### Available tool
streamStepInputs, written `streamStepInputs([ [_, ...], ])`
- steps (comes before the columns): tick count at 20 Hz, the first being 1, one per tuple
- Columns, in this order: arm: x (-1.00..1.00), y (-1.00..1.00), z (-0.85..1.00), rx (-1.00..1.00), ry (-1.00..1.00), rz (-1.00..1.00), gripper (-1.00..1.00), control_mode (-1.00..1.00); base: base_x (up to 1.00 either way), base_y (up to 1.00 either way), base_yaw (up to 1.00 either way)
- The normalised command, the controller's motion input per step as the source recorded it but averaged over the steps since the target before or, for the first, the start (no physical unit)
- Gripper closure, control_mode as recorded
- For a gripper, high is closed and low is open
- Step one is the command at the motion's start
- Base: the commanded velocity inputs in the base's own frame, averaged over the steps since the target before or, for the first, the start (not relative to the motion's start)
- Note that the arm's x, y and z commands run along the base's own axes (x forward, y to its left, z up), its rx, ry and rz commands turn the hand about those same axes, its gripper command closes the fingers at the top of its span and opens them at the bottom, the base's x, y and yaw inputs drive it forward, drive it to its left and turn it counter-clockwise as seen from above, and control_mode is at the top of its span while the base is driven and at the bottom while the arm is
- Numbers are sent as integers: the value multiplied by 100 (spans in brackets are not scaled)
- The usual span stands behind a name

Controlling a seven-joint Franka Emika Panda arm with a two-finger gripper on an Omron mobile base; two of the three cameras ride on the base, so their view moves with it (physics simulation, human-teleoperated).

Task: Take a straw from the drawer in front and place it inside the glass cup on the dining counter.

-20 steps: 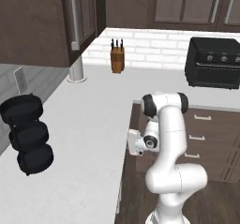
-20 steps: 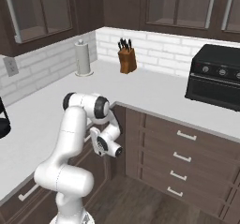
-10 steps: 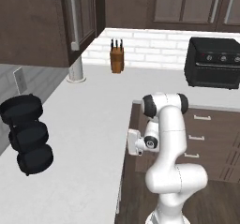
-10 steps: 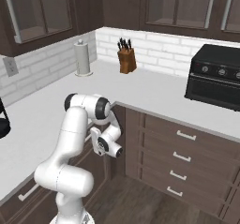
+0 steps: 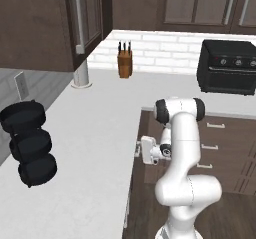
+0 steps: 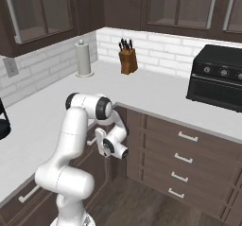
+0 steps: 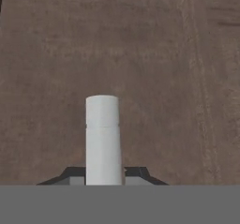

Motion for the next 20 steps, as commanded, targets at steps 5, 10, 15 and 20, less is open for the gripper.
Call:
streamStepInputs([
  [5,-9,-99,0,0,0,0,100,-100,0,0,0],
  [10,-4,-100,0,3,0,0,100,-100,0,0,0],
  [15,0,-100,1,2,0,0,100,-100,0,0,0],
  [20,0,-100,4,1,0,0,100,-100,0,0,0],
])
